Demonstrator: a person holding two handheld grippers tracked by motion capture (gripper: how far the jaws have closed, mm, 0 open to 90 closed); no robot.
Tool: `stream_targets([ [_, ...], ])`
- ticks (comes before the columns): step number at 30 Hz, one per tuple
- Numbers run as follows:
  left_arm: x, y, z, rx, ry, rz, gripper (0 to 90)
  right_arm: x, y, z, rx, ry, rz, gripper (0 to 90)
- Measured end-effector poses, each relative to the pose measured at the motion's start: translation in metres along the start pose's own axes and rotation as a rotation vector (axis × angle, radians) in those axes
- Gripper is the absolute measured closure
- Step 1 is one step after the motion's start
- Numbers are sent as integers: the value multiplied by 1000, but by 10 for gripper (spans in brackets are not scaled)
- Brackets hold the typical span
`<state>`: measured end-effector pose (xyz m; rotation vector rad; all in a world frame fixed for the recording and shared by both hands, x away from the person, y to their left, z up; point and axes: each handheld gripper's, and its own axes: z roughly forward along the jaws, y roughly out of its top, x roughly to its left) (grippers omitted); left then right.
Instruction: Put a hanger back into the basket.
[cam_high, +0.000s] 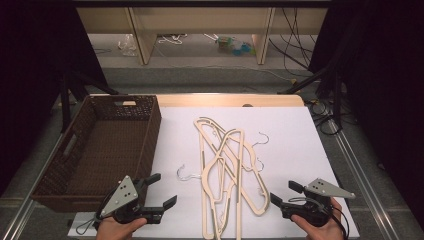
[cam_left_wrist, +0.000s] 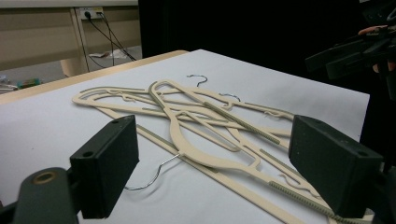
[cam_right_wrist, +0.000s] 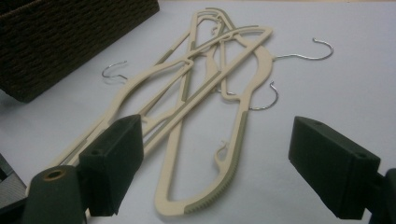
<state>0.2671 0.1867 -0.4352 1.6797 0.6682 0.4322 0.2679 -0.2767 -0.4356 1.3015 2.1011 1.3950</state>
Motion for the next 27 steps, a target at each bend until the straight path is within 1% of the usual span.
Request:
stream_targets([
  [2,0,0,0,-1,1,-1,160,0,0,0,-1,0,0,193],
  [3,1,0,0,-2,0,15,160,1,0,1,-1,-14,4,193],
  [6,1,0,0,-3,-1,15,160,1,0,1,0,-14,4,193],
  [8,0,0,0,-1,2,5,161,1,0,1,1,-11,4,193],
  [9,0,0,0,-1,1,6,161,0,0,1,-4,-16,-10,193],
  [10,0,0,0,-1,1,5,161,0,0,1,-4,-16,-10,193],
  [11,0,0,0,-6,1,3,160,0,0,1,2,-8,-4,193],
  [14,0,0,0,-6,2,4,161,1,0,2,6,-10,6,192],
  [15,0,0,0,-4,2,4,160,1,1,0,24,-9,-2,191],
  [16,0,0,0,-4,2,4,161,1,1,0,29,-11,-2,191],
  [17,0,0,0,-3,0,4,160,0,0,2,21,-14,-14,190],
  [18,0,0,0,-3,0,4,160,1,1,3,23,-9,-3,187],
  [19,0,1,0,-4,-3,22,161,1,1,2,38,-5,-5,179],
  [20,0,1,0,-4,-3,22,160,2,1,3,44,-9,-3,175],
  [21,0,1,0,-4,-2,23,161,3,2,4,58,-17,-11,176],
  [22,0,1,0,-4,-2,23,161,4,3,3,80,-10,-14,176],
  [23,0,0,0,-3,0,16,161,6,3,6,80,-8,-22,176],
  [25,0,0,0,-3,-1,17,161,12,4,8,100,0,-27,181],
  [26,0,0,0,-3,-1,17,161,12,4,8,100,0,-27,181],
  [27,0,0,0,-3,-2,17,160,24,7,15,151,25,-56,197],
])
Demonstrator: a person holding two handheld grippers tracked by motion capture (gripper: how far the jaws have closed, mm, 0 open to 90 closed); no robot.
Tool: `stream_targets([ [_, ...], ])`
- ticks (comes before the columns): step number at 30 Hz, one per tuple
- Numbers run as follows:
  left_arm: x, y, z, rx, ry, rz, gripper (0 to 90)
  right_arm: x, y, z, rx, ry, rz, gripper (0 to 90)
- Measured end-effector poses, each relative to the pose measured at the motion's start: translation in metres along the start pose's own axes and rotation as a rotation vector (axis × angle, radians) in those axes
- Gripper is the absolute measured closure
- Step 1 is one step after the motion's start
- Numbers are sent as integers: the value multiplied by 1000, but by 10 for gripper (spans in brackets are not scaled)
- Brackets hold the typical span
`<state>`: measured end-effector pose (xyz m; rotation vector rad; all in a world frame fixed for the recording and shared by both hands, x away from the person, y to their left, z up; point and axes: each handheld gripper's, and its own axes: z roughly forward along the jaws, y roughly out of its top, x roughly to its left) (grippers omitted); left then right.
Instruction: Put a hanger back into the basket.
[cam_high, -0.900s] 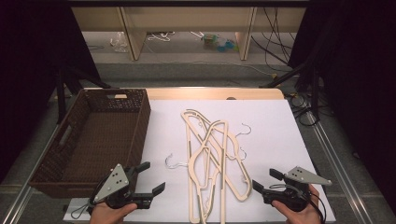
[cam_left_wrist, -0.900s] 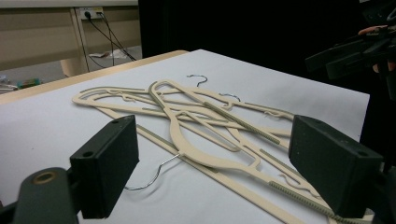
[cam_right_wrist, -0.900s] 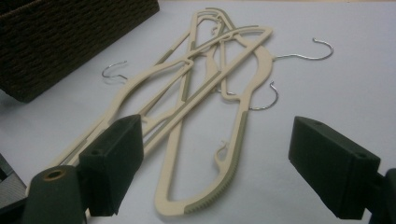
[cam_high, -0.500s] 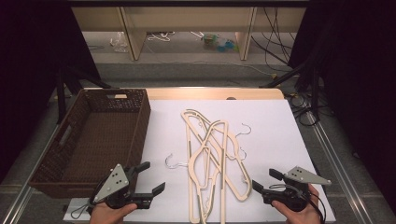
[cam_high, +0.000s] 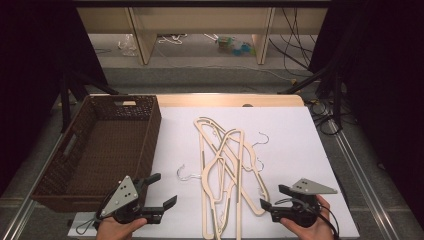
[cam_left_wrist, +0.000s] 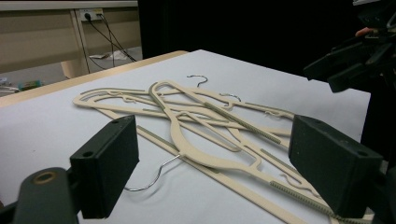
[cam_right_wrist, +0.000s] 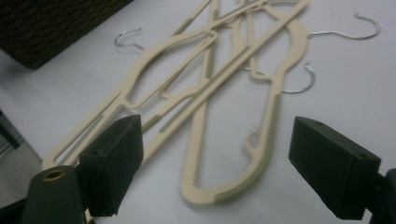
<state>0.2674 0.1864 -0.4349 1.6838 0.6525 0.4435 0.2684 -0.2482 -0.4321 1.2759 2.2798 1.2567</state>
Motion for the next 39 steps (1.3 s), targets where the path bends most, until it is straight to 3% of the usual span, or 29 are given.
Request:
stream_targets([
  [3,0,0,0,-1,0,0,162,9,2,7,31,8,-31,207],
  [4,0,0,0,-2,-2,8,162,21,5,17,98,31,-75,217],
  [6,0,0,0,-2,-1,9,162,30,4,24,151,47,-66,226],
  [7,0,0,0,-2,-1,9,162,30,4,24,151,47,-66,226],
  [8,0,0,0,-2,-2,8,162,36,2,34,198,69,-74,245],
  [11,0,0,0,-2,-2,7,162,41,1,42,232,79,-87,248],
  [12,0,0,0,-2,-3,7,162,43,3,46,276,90,-89,257],
  [15,0,0,0,-2,-3,7,162,47,3,53,295,91,-98,261],
  [16,0,0,0,-3,-4,7,162,49,5,58,335,85,-127,271],
  [18,0,0,0,-3,-4,8,162,52,5,64,365,82,-144,280],
  [21,0,0,0,-3,-4,6,162,54,6,69,387,85,-159,294],
  [24,0,0,0,-3,-5,8,162,58,9,79,446,74,-190,301],
  [28,0,0,0,-4,-5,8,162,60,10,85,470,57,-202,309],
  [29,0,0,0,-3,-5,8,162,62,10,88,498,54,-212,310],
  [35,0,0,0,-5,-7,8,163,65,12,93,522,30,-246,329],
  [36,-1,0,0,-5,-6,1,164,67,13,93,540,16,-285,367],
  [39,0,0,0,-5,-7,7,164,69,13,94,550,-2,-315,387],
])
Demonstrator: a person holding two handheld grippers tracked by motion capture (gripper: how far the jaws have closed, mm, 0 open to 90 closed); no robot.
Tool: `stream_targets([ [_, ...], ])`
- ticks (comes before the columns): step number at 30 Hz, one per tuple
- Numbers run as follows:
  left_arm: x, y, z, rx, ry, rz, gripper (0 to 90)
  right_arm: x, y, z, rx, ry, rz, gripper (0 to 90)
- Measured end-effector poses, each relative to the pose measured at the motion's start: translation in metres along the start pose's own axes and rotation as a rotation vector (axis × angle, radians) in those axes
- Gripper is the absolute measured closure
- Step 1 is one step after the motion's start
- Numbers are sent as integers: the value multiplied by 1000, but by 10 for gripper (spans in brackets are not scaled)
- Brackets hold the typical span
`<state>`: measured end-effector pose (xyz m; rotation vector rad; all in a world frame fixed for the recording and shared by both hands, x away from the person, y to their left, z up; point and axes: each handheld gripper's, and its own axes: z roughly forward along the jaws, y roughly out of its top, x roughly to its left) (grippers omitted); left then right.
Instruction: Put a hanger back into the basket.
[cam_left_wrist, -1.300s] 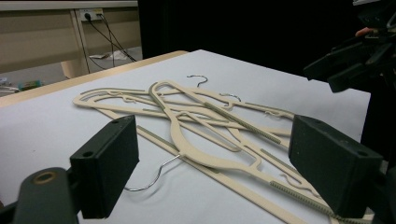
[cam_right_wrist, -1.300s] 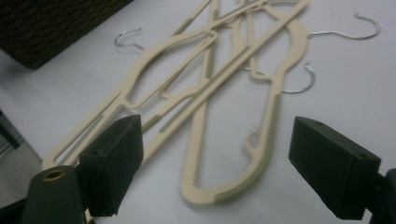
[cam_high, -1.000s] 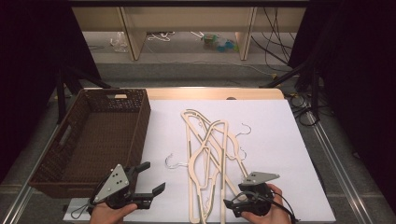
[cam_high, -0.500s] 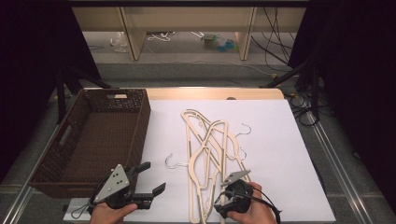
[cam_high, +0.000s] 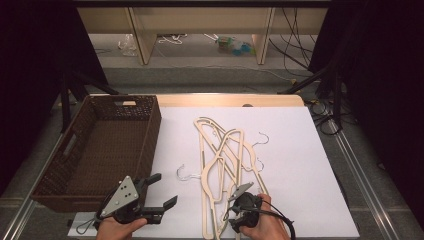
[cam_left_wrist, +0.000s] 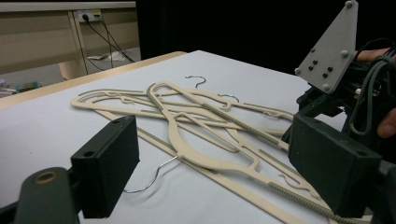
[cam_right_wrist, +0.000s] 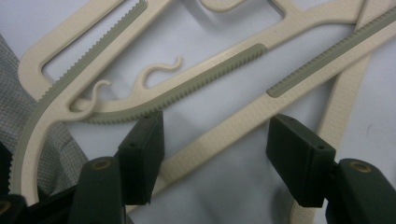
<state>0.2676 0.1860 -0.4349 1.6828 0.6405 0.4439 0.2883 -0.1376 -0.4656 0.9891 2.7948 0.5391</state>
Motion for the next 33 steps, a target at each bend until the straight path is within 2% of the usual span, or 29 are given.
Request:
stream_targets([
  [6,-1,0,0,-4,-1,-7,165,-1,-1,-1,2,0,-2,427],
  [7,-1,0,0,-5,0,-11,165,-3,-2,-2,3,-1,-1,494],
  [8,-1,0,0,-5,0,-11,165,-3,-2,-2,3,-1,-1,494],
  [9,0,0,-1,-6,0,-6,165,-5,-3,-4,2,-3,-7,566],
  [11,0,0,-1,-5,0,-6,165,-7,-4,-5,1,2,-7,620],
  [15,-1,1,-1,-5,-1,-3,166,-10,-6,-7,3,6,2,693],
  [20,-1,0,-1,-4,-2,-4,167,-12,-6,-8,13,5,-11,752],
  [30,-1,0,0,5,0,-10,168,-20,-3,-23,39,-7,-103,803],
  [31,-1,-1,1,12,-5,5,168,-23,-2,-29,42,-7,-127,805],
  [32,-1,-1,1,12,-5,5,169,-23,-2,-29,42,-7,-127,805],
  [33,-1,-1,2,23,-16,34,171,-26,-1,-35,48,-5,-142,806],
])
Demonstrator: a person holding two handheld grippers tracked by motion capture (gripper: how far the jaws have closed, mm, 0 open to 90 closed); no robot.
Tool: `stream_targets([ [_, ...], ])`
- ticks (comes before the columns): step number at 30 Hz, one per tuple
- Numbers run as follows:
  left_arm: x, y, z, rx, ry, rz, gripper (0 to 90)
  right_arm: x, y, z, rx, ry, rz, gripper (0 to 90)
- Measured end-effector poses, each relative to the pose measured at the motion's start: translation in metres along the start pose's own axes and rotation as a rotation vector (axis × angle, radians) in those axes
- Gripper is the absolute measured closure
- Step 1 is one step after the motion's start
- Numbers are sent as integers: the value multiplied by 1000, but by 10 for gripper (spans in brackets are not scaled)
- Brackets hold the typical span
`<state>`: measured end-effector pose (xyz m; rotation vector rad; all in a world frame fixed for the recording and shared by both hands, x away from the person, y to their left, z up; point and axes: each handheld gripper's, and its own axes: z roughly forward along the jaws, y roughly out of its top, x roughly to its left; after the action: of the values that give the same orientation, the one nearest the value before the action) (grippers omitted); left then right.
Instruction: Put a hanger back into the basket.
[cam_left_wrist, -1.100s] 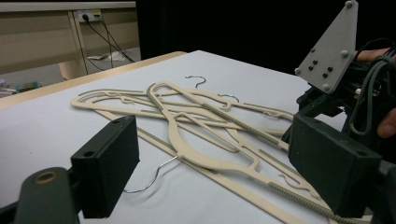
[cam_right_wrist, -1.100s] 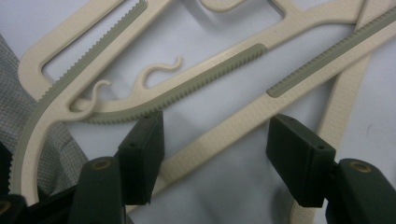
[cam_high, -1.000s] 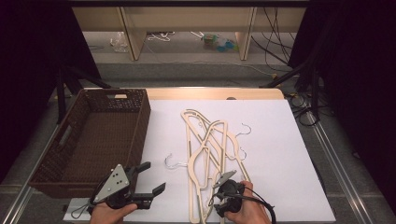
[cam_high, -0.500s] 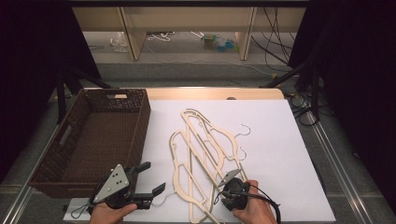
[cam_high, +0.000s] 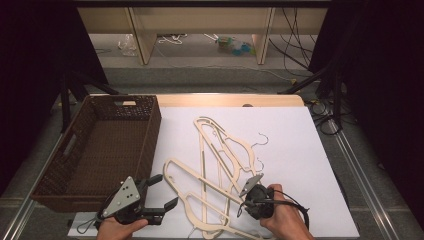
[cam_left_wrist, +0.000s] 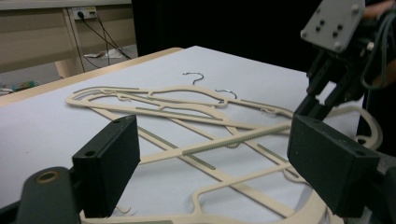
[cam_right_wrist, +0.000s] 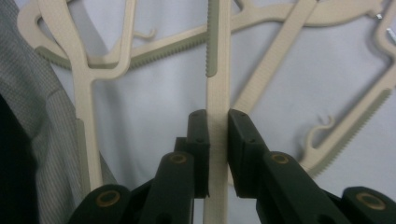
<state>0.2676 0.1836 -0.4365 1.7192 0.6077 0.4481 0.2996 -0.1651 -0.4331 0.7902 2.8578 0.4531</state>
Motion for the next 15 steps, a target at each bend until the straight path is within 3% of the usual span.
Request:
stream_targets([
  [3,-4,-1,2,17,-4,15,181,-4,0,-6,10,-2,-22,806],
  [4,-7,-2,5,46,-16,47,188,-9,0,-13,18,-7,-41,806],
  [7,-12,-4,10,82,-30,82,195,-11,0,-18,17,-10,-51,807],
  [8,-15,-5,15,111,-51,116,197,-12,2,-25,11,-14,-64,807],
  [9,-15,-5,15,111,-51,116,197,-12,2,-25,11,-14,-64,807],
  [10,-22,-9,23,142,-93,113,197,-14,3,-31,11,-21,-78,807],
  [11,-22,-9,23,142,-93,113,199,-16,3,-33,8,-30,-86,807],
  [12,-27,-13,30,186,-116,148,199,-19,2,-36,6,-32,-91,807],
  [15,-30,-15,37,218,-142,185,201,-22,1,-41,2,-40,-90,807],
])
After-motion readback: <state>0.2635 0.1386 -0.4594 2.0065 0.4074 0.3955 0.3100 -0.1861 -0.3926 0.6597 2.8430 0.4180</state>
